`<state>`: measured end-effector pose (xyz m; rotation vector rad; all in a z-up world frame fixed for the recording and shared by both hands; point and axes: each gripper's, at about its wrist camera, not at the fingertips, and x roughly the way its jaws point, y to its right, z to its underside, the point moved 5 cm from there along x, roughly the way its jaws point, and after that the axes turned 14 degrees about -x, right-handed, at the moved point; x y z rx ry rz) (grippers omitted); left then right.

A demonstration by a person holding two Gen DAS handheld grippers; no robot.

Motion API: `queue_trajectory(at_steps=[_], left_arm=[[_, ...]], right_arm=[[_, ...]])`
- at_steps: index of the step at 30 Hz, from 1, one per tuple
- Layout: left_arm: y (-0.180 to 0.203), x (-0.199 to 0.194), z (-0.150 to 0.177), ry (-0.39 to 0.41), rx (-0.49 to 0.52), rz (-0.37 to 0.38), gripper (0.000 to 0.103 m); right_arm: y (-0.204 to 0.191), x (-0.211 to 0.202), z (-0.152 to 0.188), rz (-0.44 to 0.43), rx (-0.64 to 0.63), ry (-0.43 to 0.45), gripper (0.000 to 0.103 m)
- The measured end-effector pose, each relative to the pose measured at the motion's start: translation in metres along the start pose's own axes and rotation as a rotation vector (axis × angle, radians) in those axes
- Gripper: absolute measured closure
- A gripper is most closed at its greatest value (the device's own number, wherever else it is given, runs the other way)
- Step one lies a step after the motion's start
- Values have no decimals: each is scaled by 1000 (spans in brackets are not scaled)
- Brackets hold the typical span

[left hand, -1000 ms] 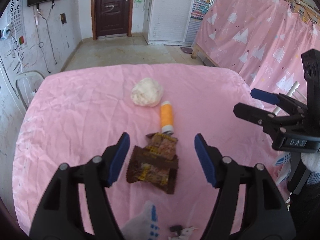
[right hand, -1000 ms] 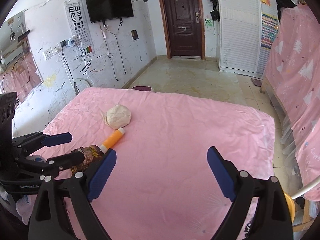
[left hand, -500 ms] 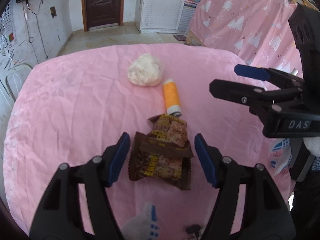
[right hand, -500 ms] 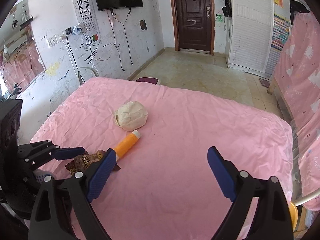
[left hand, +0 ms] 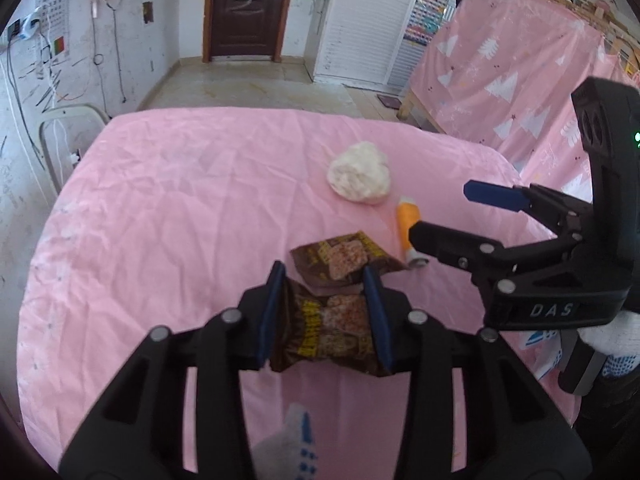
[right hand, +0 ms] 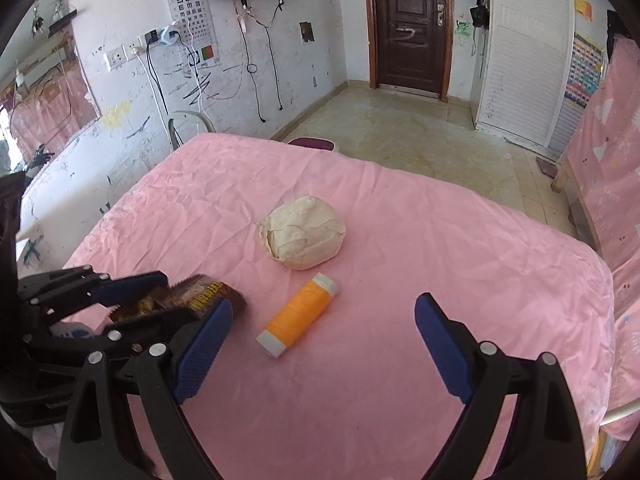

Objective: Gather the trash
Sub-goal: 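Grasp the brown snack packet with the left tool while the right tool grasps the orange tube, then lift the held snack packet and orange tube toward the basin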

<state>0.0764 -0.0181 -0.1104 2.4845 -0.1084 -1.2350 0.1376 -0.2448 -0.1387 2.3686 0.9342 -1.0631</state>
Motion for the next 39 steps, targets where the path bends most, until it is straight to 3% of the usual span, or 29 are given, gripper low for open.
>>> queue_trajectory(at_steps=[4,7,14,16,20,25,30,39], left_arm=[[-7,-3,-2,7,-5,1,65],[-11,-2,-2,4,-1,8,65],[-11,-1,-1,-12,12,32,65],[-9,1,-2,-20,15,33,63],[-3,8,-1,-37,35,34,63],[1,9,7,-58,73,43,64],[-8,6,13,-66,47,37,65],[-13,-18,4,6,23,-8,65]], right_arm=[[-3,9,-2,6,-2,-21,23],[-4,15,-1,10,1,-46,46],[-8,27,1,4,-13,-89,68],[-10,27,0,-3,-24,-88,81],[-10,23,2,8,-33,-79,97],[-1,11,4,7,-5,-46,97],[9,-2,5,13,20,-8,97],[20,-24,6,22,47,48,97]])
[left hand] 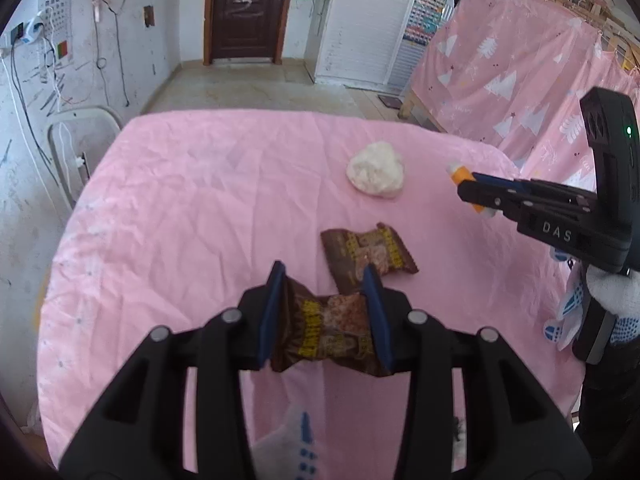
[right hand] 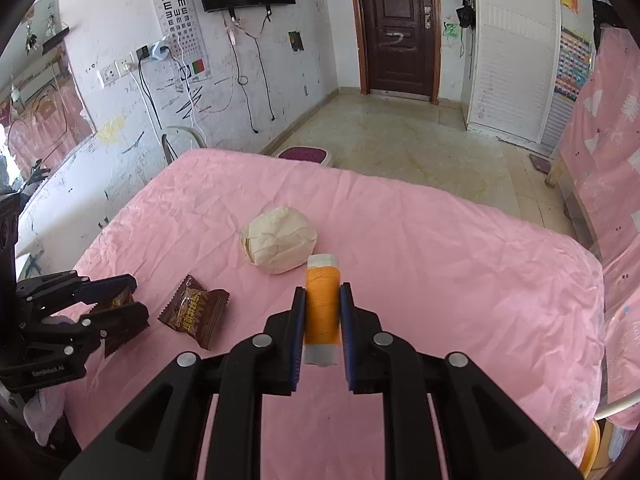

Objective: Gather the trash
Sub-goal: 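Lift the held snack packet and orange tube toward the basin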

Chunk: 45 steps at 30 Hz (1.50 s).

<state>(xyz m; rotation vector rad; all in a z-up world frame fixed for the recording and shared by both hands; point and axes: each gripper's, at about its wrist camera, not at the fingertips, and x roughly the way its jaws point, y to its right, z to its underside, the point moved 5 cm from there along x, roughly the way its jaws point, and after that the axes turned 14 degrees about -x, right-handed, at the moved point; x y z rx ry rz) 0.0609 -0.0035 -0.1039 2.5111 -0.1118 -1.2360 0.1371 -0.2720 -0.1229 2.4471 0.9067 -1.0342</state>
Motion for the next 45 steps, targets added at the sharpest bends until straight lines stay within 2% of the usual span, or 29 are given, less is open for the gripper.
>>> queue_trajectory(at_steps=[12,27,36,45], left_arm=[[40,-15,-7,46,48,10,65],[131,-6,8,26,187,58,65],[197,8,17,-7,236,140,65],[273,22,29,-28,302,227,65]], right_arm=[[33,-44,22,42,55,65,97],[91,-105,75,118,182,154,97],[138,-149,128,198,286,189,97],[179,-173,193,250,388,184,97]])
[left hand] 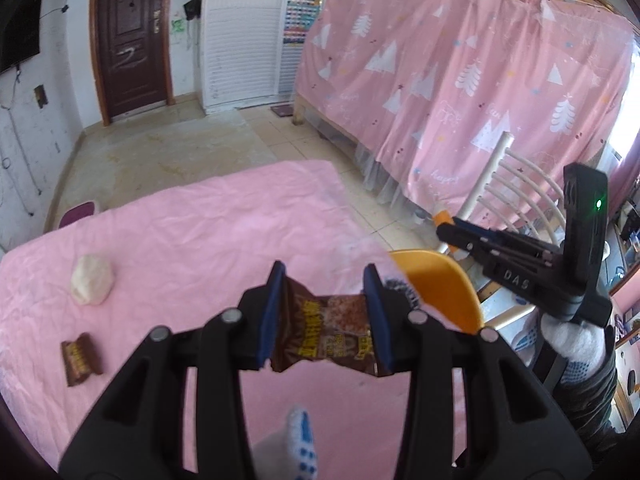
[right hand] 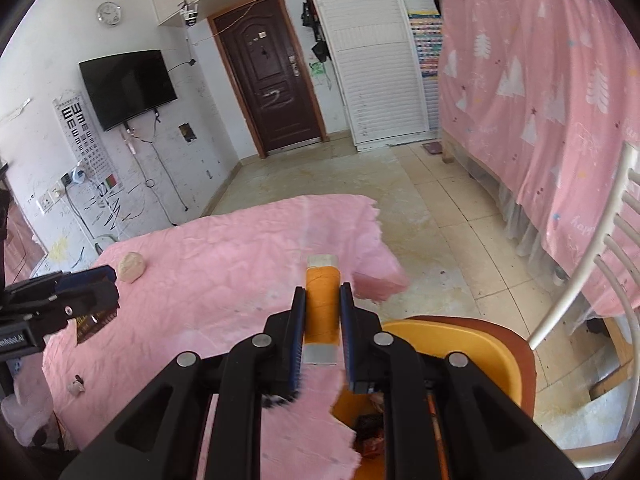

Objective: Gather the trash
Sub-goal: 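Lift the held snack packet and orange tube toward the basin, then open both tools over the orange basin to drop the items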

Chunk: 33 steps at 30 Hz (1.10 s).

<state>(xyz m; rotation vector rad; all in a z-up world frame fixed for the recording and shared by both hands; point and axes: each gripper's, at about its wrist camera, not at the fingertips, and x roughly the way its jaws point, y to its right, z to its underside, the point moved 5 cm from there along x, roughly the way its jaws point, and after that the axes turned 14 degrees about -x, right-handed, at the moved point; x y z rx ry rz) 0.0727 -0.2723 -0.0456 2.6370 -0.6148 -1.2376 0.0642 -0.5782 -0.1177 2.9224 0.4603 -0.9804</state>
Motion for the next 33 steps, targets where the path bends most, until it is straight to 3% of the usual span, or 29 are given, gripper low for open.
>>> queue_trajectory(at_steps=[8,18,21,22,24,27,29,33], left_arm=[[65,31,-6,-17,62,100,65],[121,69,-3,-52,113,132,65],[130,81,-3,-73,107,136,56],[133,84,-3,-76,108,137,48],[139,87,-2,-72,116,134,40],[144,88,1,-75,127,133,40],[146,88,3,-82,132,135,40],[146,84,4,-77,135,134,40]], right_arm=[[41,-3,35,21,72,-26,96],[68,-2,60,6,132,-43,96],[74,1,66,7,147,-53,95],[76,1,69,4,153,-54,94],[80,1,72,7,164,-55,90],[85,0,76,7,180,-53,77],[86,-1,77,6,184,-50,59],[83,-1,75,10,179,-46,50]])
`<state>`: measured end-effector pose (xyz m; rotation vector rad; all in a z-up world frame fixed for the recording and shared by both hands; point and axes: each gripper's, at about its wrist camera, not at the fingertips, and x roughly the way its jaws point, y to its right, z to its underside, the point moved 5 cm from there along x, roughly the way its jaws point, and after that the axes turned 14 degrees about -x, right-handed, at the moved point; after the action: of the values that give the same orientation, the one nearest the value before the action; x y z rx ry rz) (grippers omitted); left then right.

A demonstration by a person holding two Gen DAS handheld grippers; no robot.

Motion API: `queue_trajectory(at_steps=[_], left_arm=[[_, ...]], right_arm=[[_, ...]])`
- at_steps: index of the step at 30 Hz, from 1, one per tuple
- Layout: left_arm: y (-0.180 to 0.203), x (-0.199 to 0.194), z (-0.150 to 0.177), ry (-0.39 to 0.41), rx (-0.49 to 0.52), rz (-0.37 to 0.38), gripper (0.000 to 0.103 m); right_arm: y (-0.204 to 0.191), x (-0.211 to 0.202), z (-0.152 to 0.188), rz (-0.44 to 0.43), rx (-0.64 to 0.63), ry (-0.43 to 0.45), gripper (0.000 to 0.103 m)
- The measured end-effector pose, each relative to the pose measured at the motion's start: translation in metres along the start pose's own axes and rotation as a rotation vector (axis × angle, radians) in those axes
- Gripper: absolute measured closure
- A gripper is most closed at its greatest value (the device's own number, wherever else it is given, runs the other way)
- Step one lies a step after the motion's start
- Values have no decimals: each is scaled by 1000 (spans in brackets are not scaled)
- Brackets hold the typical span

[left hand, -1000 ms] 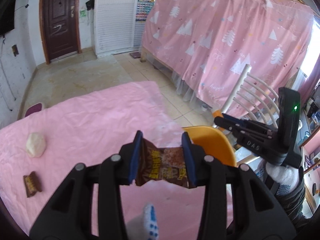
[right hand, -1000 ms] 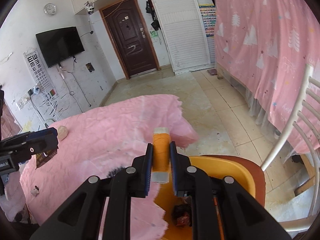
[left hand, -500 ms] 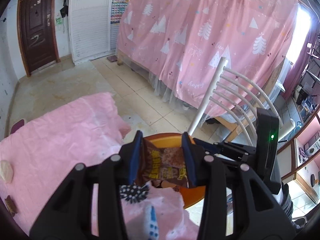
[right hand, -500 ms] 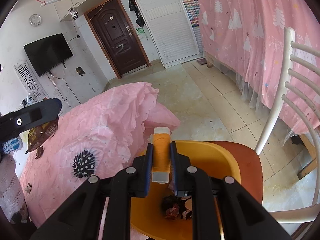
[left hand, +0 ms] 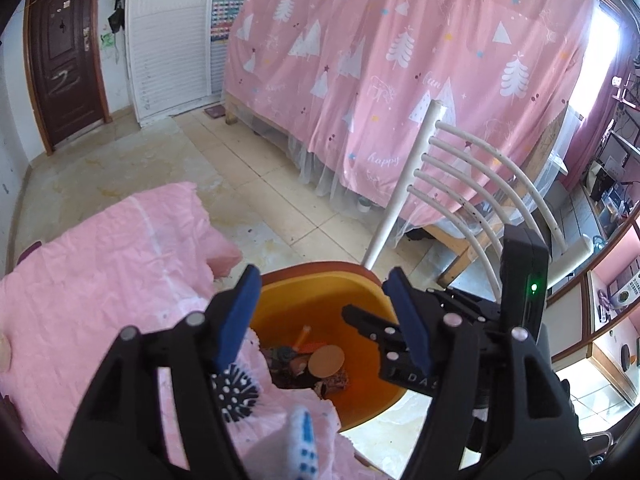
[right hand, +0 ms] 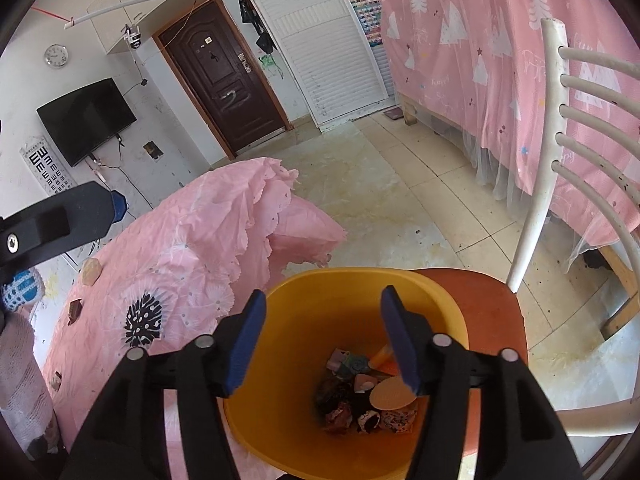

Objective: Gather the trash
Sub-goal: 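Open both tools over the orange basin to drop the items, then move both open tools back over the remaining packet and cream pad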

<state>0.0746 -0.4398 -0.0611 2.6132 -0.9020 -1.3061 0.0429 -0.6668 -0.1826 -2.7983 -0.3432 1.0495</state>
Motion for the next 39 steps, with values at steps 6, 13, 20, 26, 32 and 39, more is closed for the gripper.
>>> queue_trajectory(at_steps=[6,13,20,26,32,39], left_arm=[[-8,-15,-2,24,-8,-1,40],[-29,-43,-7,75,-36,-16,34],[-60,-70,-12,141,-68,-68,30],[-95,-87,-11,175,-117,-127,22],[-138,-109,-9,208,-191,-168,16],[-186,-138,-2,250,-272,-208,15]], right_arm=[[-7,-1,-7,4,-10,7,35],[-21,-6,-22,21,-32,23,26],[-48,-10,-41,20,-76,45,22],[-80,-3,-64,11,-133,50,16],[-117,5,-83,4,-198,48,13],[-167,22,-101,-15,-275,32,12]])
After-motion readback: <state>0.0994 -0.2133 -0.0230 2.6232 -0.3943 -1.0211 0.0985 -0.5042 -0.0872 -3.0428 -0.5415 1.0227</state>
